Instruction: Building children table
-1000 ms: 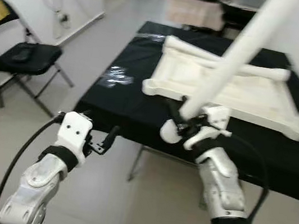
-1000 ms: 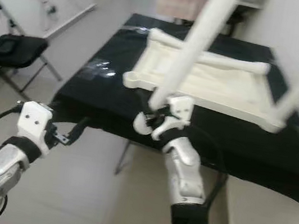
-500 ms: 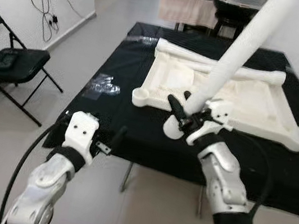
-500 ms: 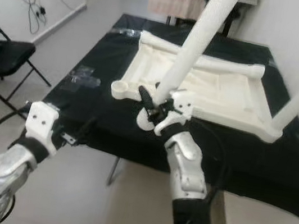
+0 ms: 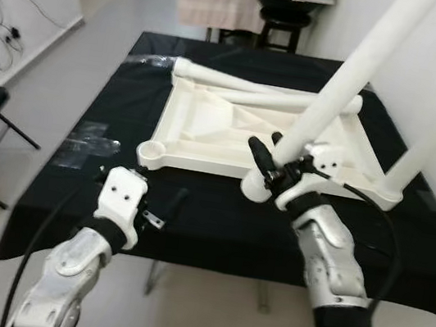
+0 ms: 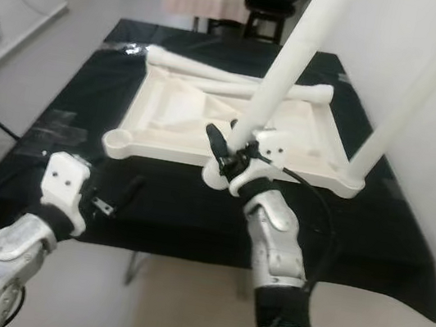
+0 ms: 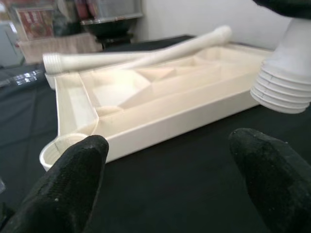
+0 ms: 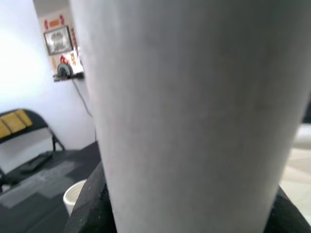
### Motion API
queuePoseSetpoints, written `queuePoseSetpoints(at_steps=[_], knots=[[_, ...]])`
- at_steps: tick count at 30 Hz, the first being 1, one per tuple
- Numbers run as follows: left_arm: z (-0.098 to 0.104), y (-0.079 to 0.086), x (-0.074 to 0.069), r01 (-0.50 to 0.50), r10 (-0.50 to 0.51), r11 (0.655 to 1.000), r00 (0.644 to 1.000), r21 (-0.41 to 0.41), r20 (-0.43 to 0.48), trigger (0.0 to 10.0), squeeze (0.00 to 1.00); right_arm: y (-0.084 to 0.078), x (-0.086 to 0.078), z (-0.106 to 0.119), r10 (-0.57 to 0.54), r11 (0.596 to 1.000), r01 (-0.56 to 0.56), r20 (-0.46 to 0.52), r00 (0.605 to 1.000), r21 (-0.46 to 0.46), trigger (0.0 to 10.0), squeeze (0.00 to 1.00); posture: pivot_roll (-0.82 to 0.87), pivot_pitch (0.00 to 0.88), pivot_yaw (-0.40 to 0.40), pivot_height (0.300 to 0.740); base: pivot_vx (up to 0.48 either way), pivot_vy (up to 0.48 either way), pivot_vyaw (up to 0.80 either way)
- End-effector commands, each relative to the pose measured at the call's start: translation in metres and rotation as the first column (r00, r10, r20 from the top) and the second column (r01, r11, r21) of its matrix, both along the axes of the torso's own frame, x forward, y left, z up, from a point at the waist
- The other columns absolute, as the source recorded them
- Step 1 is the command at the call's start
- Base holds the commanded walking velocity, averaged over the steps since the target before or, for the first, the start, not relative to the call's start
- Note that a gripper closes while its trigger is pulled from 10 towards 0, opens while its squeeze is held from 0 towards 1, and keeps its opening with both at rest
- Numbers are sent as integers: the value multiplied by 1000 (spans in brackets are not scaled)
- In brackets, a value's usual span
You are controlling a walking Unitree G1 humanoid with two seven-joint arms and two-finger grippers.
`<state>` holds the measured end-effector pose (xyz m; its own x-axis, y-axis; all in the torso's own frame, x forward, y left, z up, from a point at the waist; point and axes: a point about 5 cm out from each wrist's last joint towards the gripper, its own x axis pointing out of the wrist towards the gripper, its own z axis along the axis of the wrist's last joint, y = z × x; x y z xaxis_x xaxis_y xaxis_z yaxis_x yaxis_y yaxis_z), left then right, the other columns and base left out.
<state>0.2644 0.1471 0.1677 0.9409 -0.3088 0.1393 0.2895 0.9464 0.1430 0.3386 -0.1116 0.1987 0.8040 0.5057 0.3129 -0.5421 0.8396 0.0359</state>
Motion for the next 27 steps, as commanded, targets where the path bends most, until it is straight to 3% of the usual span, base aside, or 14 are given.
queuePoseSetpoints(at_steps=[1, 9, 27], knots=[[-2, 1, -1, -2, 2, 1000, 1000, 7, -10, 10000, 0, 1, -3, 4, 19, 1000, -19, 28, 999, -10, 10000, 0, 54, 118, -43, 740, 240, 0, 0], [-7, 5, 2, -65, 66, 998, 997, 11, -34, 10000, 0, 4, -7, 1, 62, 997, -61, 28, 998, -42, 10000, 0, 52, 122, -44, 740, 30, 0, 0], [-9, 6, 3, -90, 91, 996, 995, 24, -39, 10000, 0, 4, -7, -4, 42, 998, -42, 9, 999, -39, 10000, 0, 45, 128, -42, 740, 0, 0, 0]])
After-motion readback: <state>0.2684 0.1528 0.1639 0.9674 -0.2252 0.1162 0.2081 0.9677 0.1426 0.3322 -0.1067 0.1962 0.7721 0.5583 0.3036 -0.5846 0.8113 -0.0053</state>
